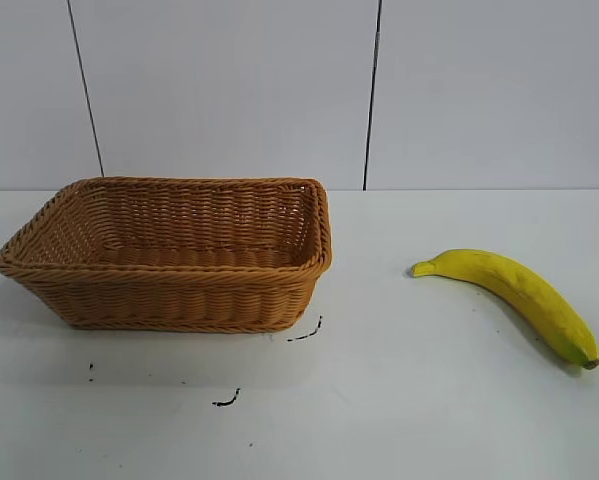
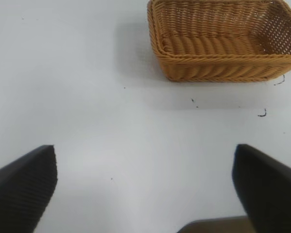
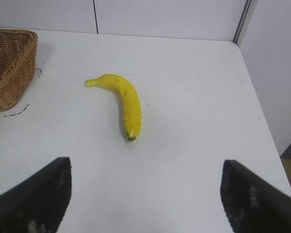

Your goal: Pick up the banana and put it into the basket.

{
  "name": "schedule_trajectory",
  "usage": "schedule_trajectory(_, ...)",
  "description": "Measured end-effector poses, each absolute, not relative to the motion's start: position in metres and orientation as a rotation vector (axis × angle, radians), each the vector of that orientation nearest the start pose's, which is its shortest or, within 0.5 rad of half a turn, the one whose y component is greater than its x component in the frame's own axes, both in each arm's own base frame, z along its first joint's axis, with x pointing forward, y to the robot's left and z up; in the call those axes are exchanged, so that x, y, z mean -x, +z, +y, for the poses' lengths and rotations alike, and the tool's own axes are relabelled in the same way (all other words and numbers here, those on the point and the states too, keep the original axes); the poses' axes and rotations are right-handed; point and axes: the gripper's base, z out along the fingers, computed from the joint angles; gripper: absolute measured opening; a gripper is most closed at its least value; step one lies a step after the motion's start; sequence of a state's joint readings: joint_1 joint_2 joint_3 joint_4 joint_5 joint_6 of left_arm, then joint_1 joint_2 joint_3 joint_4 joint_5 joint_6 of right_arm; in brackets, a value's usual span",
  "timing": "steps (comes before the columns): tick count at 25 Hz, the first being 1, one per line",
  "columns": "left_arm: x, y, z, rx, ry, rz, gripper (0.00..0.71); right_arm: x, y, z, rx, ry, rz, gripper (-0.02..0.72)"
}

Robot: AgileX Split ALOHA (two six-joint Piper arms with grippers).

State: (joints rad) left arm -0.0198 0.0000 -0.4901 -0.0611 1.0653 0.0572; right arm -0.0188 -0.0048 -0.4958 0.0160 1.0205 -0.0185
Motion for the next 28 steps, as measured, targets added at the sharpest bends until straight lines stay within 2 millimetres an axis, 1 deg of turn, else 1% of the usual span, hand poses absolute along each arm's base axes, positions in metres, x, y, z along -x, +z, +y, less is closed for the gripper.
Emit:
schedule_trajectory(11,0.004,0.274,-0.005,-0.082,-0.05,2.056,0.695,0.003,0.28,0.001,0.0,-0.005,2.006,0.604)
schedule_trajectory(12,0.004,0.274,-0.005,-0.082,-0.05,2.056,0.695,0.002,0.282,0.001,0.0,-0.005,2.017,0.609)
schedule_trajectory(14,0.004,0.274,-0.005,-0.082,-0.05,2.056,0.695,-0.005,0.291,0.001,0.0,-0.004,2.049,0.641)
schedule_trajectory(17,0.004,0.274,-0.005,-0.082,-0.05,2.056,0.695,-0.026,0.31,0.001,-0.001,-0.004,2.126,0.673)
schedule_trajectory(21,0.004,0.274,-0.005,-0.082,-0.05,2.056,0.695,-0.069,0.338,0.001,-0.005,0.021,2.251,0.678)
schedule_trajectory(25,0.004,0.274,-0.005,-0.082,-0.05,2.056,0.695,-0.128,0.359,0.003,-0.013,0.065,2.383,0.678)
schedule_trajectory(28,0.004,0.274,-0.005,-0.082,-0.05,2.056,0.695,-0.173,0.365,0.002,-0.016,0.074,2.491,0.678)
